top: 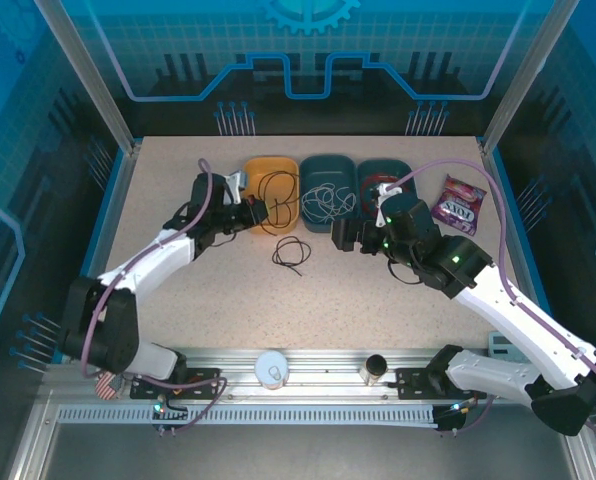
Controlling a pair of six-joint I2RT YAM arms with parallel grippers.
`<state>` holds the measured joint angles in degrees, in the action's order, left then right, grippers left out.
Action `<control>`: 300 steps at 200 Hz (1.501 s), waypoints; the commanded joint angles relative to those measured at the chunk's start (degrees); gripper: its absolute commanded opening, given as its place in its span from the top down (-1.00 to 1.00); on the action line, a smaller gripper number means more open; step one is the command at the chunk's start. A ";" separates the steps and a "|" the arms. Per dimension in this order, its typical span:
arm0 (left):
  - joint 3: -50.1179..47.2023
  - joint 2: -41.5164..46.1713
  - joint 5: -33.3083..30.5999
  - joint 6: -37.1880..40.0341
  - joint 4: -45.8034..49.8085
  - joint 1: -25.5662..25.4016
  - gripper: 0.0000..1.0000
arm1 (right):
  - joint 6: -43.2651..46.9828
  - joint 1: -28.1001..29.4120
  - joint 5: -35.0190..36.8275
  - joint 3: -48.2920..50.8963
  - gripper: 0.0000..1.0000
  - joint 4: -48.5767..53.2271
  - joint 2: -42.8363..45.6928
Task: Untangle the cables
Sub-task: Place the cable into the container.
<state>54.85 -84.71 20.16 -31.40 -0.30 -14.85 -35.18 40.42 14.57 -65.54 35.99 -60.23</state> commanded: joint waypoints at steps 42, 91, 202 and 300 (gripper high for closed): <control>9.99 -12.68 -1.39 2.15 -0.89 2.29 1.00 | -0.86 -0.61 0.73 0.15 -0.99 0.74 -0.24; 15.79 -19.02 -7.00 4.75 2.97 2.83 1.00 | -0.95 -0.83 0.01 -0.12 -0.99 0.18 -1.50; 31.72 -29.37 -22.21 11.58 19.01 -0.32 0.84 | -1.47 -1.10 -2.88 0.06 -0.99 -2.55 -4.64; 39.06 -33.24 -35.35 15.26 28.15 -3.43 0.64 | -1.47 -1.07 -3.31 0.32 -0.99 -2.83 -4.67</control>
<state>91.50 -116.99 -10.22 -17.78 24.18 -18.41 -36.03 40.05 11.55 -65.54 34.26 -64.90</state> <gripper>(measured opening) 0.176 0.996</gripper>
